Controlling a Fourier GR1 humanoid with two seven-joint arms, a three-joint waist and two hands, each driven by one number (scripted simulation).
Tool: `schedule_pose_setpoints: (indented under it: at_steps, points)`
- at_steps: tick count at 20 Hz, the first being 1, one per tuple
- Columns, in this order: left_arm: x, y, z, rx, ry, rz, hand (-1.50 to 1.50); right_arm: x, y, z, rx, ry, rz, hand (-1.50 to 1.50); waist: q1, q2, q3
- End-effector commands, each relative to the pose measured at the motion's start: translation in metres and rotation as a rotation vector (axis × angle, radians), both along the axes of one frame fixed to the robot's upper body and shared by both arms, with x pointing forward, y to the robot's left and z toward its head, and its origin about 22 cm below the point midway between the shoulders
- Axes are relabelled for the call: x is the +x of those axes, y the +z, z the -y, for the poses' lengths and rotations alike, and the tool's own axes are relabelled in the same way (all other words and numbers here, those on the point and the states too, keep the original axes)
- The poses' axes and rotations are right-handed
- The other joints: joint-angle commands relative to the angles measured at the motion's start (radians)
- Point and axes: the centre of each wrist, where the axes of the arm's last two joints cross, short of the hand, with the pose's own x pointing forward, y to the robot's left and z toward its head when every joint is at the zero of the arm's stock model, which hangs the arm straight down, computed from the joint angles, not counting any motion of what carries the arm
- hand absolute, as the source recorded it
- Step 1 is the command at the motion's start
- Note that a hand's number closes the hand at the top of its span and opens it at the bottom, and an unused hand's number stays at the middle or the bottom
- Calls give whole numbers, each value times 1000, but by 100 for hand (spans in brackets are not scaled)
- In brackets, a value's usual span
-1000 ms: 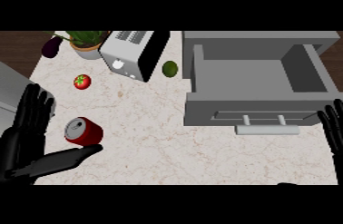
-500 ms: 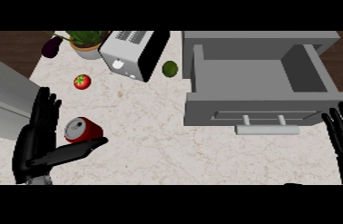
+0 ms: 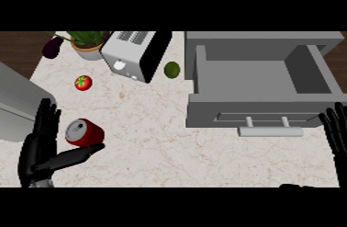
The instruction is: Pick up the can, place it into the drawer and close the drawer
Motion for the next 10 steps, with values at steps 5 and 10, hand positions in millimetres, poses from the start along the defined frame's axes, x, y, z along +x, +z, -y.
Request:
schedule_pose_setpoints:
  at_steps: [5,10]
  points:
    - [1,-32,-22,5,17,-12,-150,-10,7,-5,13,4,5,-150,-2,0,0]
    - [-16,-27,-30,7,26,-21,-150,-2,13,-1,13,-20,13,-150,1,-1,0]
